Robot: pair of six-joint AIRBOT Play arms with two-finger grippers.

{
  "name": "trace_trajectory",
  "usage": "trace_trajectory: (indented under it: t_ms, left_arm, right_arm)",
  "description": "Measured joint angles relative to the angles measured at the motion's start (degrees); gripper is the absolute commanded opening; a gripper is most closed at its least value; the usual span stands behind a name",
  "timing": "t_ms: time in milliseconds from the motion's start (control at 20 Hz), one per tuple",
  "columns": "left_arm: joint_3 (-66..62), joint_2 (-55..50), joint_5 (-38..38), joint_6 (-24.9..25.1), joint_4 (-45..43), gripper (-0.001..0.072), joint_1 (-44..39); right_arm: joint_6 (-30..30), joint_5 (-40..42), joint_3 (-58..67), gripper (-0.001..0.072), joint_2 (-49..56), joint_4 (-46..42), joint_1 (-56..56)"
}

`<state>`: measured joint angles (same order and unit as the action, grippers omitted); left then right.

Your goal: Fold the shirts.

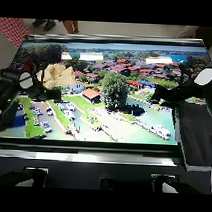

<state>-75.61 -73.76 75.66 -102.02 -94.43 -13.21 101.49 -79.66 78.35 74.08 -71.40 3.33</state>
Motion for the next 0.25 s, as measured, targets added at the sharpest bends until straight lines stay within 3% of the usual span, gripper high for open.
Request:
trace_trajectory:
  t_ms: [250]
  left_arm:
    - [0.17,0.0,-0.13,-0.02,-0.04,0.0713,-0.11]
  right_arm:
    - [0.11,0.11,-0.02,0.0562,0.04,0.0,-0.09]
